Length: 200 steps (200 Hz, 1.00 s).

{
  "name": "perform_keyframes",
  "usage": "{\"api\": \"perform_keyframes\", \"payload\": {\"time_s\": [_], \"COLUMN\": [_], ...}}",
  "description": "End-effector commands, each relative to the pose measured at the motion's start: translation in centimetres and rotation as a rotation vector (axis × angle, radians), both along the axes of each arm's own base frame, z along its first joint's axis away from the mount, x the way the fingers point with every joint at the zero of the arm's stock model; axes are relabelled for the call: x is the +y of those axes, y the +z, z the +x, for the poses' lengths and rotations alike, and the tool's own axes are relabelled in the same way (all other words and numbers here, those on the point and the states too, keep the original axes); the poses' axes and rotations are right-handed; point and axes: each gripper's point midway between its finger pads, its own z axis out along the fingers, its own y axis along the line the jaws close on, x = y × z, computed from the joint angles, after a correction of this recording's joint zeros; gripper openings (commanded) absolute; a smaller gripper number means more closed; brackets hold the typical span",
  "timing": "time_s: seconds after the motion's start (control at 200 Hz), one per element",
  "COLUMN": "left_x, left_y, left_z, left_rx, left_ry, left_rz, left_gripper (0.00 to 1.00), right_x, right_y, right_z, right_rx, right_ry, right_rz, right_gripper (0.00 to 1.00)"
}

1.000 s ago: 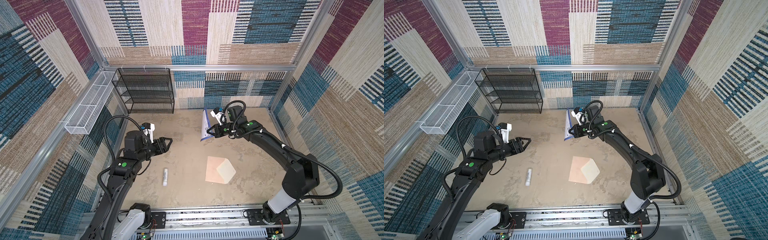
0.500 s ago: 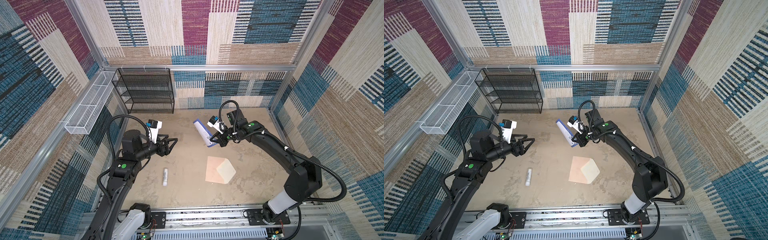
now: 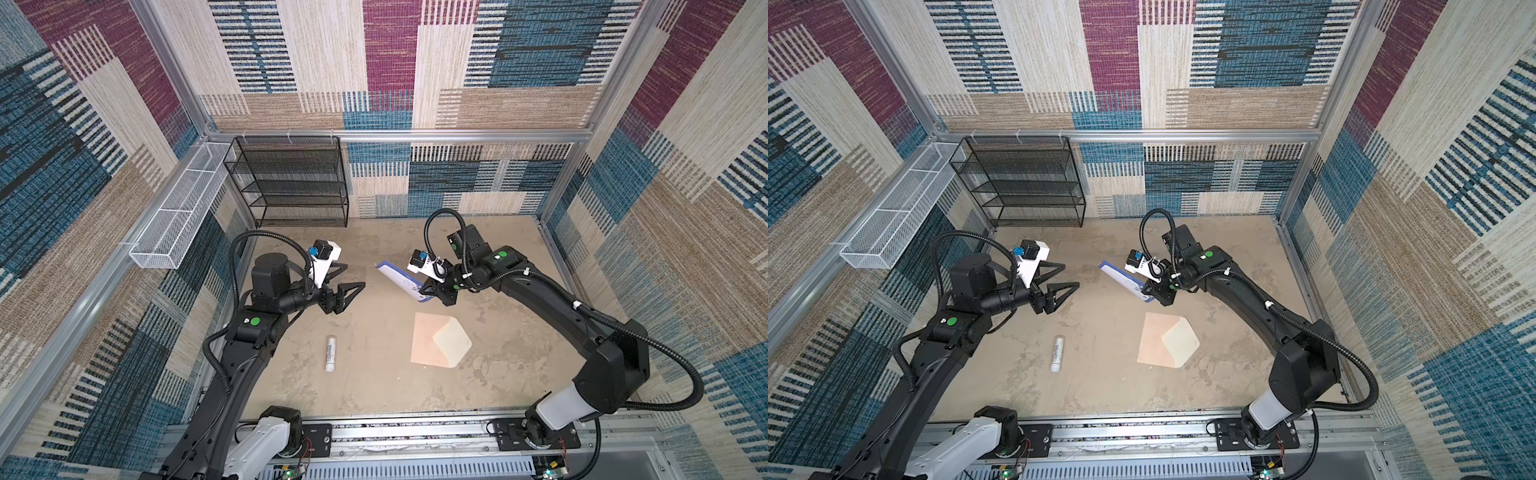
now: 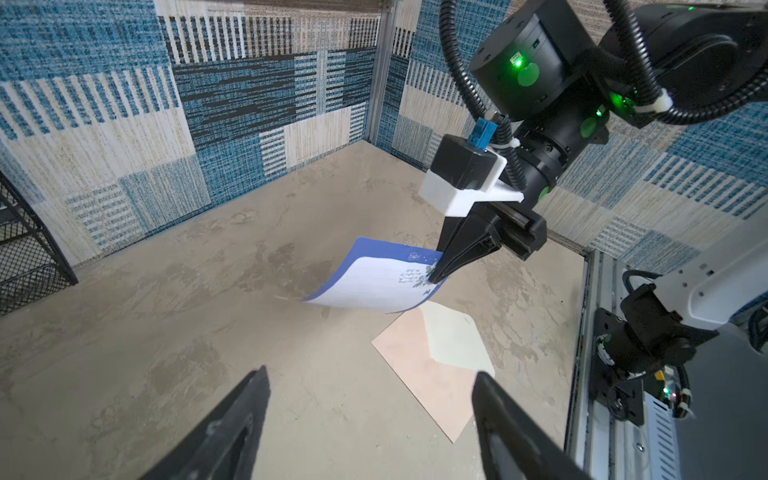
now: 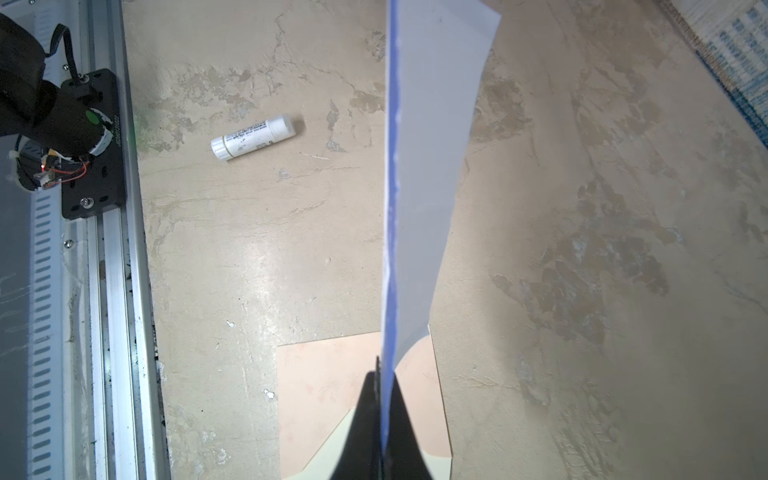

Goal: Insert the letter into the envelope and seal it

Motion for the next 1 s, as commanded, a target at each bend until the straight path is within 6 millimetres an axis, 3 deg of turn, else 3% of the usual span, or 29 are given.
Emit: {"api": "perform_keyframes", "payload": {"time_s": [0.0, 0.255, 0.736, 0.997], "left_x": [-0.7, -1.6, -2.9, -3.3], "left_y": [-0.1, -1.1, -2.0, -2.5], "left_z": [-0.8, -1.6, -2.4, -2.6], "left_rx": [-0.065, -0.080, -0.084, -0.073], "left_ry": [-0.079, -0.141, -0.216, -0.247], "left_rz": [0.053, 0.103, 0.147, 0.165], "left_gripper": [0.80, 0.81, 0.80, 0.72], "right_x": [0.1, 1.0, 2.0, 2.2], "right_y": [0.9, 2.4, 2.9, 3.2], "right_z": [-0.1, -1.4, -3.6, -4.0], "right_rx": [-0.092, -0.204, -0.235, -0.241], "right_ry": [0.048, 0.135, 0.215, 0.234], "right_rz": [-0.001, 0.014, 0.006, 0.002], "right_gripper": [0.00, 0.00, 0.00, 0.00]}}
